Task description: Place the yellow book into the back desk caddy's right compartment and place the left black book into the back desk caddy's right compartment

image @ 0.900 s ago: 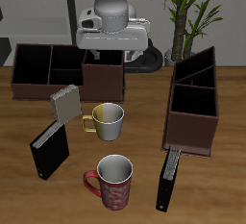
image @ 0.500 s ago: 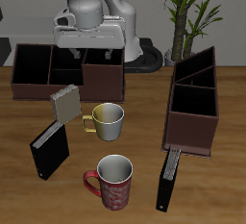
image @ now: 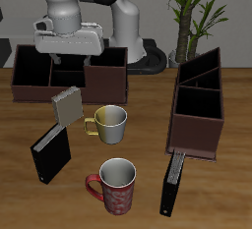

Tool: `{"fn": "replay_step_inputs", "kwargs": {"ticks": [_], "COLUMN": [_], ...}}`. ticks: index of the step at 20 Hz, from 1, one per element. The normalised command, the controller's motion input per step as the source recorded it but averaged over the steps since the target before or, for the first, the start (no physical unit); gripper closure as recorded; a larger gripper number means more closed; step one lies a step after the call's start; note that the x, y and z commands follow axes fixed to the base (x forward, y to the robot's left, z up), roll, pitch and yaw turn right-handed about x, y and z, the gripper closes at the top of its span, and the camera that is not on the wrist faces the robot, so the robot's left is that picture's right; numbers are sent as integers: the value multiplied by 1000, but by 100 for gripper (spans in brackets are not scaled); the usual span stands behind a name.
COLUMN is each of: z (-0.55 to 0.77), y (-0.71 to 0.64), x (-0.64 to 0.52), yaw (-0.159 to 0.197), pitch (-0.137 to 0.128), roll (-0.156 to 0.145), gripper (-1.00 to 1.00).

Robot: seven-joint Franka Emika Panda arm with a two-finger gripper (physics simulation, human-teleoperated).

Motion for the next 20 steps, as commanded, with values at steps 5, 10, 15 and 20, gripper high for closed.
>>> {"fn": "replay_step_inputs", "kwargs": {"ticks": [5,10,15,20], "z": [-187,-287,-471,-285], "y": [-410,-198,-158,-52], "x": [-15,-27,-42,1], "yaw": [-79,-50,-51,-83], "pitch": [-28,-35,-30,-23], "roll": [-44,-3,6,-24], "gripper": [-100,-100,-100,-100]}}
